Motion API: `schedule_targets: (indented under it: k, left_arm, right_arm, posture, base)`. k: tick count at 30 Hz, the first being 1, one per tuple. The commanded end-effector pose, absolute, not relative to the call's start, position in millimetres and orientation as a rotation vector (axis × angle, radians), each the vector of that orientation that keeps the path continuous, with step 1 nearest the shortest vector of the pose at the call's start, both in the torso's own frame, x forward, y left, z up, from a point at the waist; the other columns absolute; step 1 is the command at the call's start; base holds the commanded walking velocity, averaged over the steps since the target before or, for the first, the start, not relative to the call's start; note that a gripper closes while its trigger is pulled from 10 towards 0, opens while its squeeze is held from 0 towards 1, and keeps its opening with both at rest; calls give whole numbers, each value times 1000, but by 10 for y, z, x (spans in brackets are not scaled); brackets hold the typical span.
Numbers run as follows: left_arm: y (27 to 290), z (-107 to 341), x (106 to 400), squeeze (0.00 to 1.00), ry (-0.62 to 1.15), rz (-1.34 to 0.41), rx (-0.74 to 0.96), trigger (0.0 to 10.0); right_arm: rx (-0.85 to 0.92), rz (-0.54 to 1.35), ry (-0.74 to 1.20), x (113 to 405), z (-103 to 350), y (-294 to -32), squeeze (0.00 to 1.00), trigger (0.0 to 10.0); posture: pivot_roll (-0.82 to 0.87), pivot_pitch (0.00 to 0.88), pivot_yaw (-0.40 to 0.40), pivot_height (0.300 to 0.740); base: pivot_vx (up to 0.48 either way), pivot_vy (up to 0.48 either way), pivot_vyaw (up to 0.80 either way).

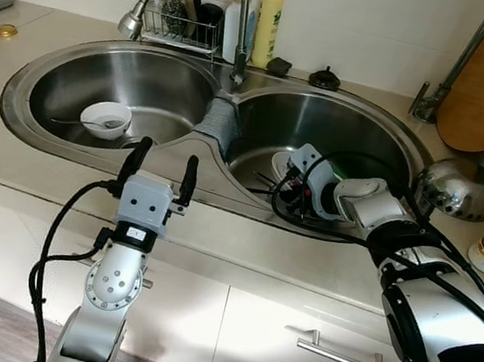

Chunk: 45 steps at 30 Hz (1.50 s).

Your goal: Kitchen organization

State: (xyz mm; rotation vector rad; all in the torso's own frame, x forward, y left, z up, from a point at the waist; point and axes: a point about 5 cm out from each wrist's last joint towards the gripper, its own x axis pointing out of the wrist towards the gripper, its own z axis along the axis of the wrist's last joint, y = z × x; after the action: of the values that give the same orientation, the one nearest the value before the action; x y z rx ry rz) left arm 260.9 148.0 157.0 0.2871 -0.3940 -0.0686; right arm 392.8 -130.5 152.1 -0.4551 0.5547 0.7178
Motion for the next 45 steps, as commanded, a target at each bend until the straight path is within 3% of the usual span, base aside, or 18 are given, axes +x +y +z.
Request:
schedule_targets:
  k: [1, 20, 25, 26, 27, 28, 29, 39, 45]
  left_arm:
    - [1447, 1573, 2599, 0, -390, -78, 292, 10000]
    - [1454, 1567, 2597, 0, -384, -82, 298, 10000]
    - [1459, 1561, 2584, 0, -382, -79, 295, 10000]
    - [1459, 1561, 2584, 0, -382, -79, 295, 10000]
    - [1458, 1554, 2583, 0, -377, -80, 293, 10000]
    - [1458, 1554, 2583, 0, -377, -80, 293, 10000]
    - [1454, 1548, 2580, 0, -374, -84, 292, 10000]
    - [1469, 1533, 2583, 0, -354, -92, 262, 10000]
    - [1469, 1528, 2587, 0, -353, -98, 259, 10000]
  right_arm:
    - [-460, 713, 548, 3942, 1552, -1304, 1000, 10000]
    - [-458, 716, 414, 3976, 1705, -1247, 1000, 10000]
    - [-305, 528, 39, 4043, 2211, -1281, 1000, 10000]
    - [-305, 528, 39, 4043, 2211, -1281, 1000, 10000]
    - [-256, 454, -81, 3986, 2346, -1308, 98, 10000]
    - [-256, 454, -81, 3986, 2346, -1308, 98, 10000]
    - [-265, 385, -164, 3907, 2398, -1338, 0, 10000]
    - [-139, 78, -307, 3368, 2204, -1457, 0, 10000]
    - [-161, 22, -328, 3190, 2127, -1445, 0, 10000]
  posture:
    - [128, 0, -66, 740]
    - [125, 0, -59, 740]
    - [123, 0, -58, 740]
    - [123, 0, -58, 740]
    - [121, 0, -56, 740]
    - [121, 0, -56, 740]
    - [118, 0, -53, 740]
    - [113, 0, -48, 740]
    - [108, 0, -44, 740]
  base:
    - [0, 0, 0]
    - [0, 0, 0]
    - [0, 0, 0]
    - [0, 0, 0]
    - [0, 0, 0]
    - [0, 0, 0]
    - [0, 0, 0]
    - [0, 0, 0]
    - [0, 0, 0]
